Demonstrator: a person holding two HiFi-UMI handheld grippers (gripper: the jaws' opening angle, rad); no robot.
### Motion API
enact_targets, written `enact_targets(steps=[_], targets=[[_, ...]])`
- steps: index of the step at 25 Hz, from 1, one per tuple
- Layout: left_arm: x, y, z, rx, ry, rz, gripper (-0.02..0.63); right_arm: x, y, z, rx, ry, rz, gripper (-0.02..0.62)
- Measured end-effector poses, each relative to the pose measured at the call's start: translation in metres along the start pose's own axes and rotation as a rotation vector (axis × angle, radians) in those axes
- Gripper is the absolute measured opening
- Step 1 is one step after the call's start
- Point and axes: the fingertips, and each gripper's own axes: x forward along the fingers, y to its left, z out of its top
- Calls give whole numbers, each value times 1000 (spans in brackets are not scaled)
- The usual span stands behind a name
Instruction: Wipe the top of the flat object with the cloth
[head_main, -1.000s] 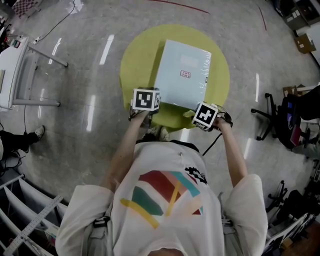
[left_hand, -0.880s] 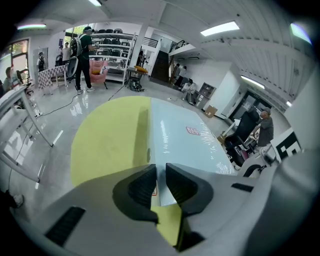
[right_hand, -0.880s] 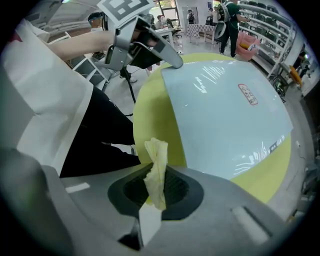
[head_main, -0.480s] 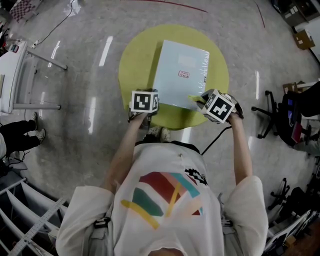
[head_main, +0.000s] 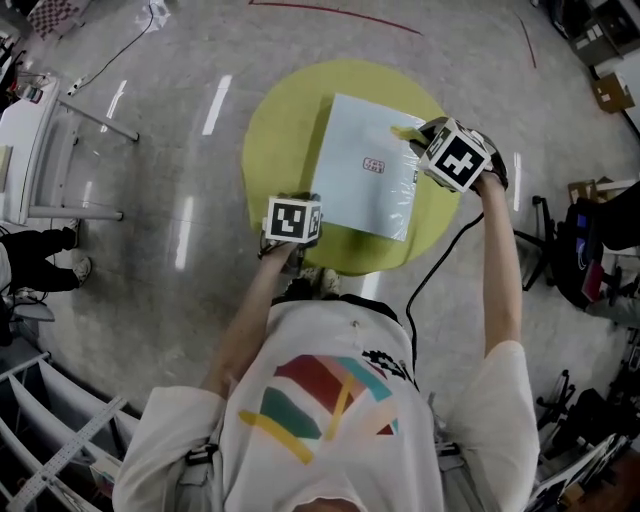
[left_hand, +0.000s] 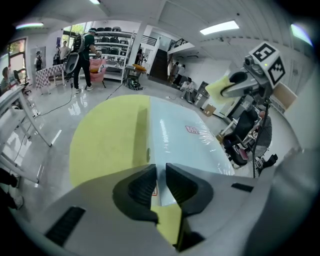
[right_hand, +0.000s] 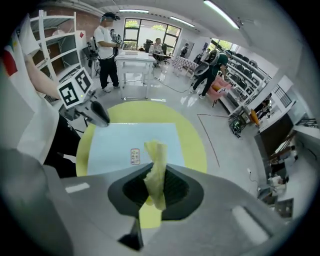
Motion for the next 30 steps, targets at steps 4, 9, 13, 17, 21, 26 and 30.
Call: enact_targets(steps=[4, 9, 13, 17, 21, 26, 30], targets=[[0, 0, 0, 2, 12, -1, 67, 21, -34, 11, -6, 11, -19, 26], [0, -2, -1, 8, 27, -1, 67, 54, -72, 24, -9, 12, -30, 27], [1, 0, 1, 6, 27, -3, 67, 82, -89, 21, -21, 85, -27, 26], [0, -2, -3, 15, 34, 2, 67, 110, -91, 14, -29, 151, -23, 26], [-3, -5, 5, 43, 21, 6, 67, 132, -85, 25, -75, 123, 8, 26], [-3, -5, 4, 37, 24, 5, 67, 147, -79, 15, -54, 169, 32, 26], [-3, -4, 3, 36, 23, 8, 67, 151, -75, 14, -36, 169, 57, 26]])
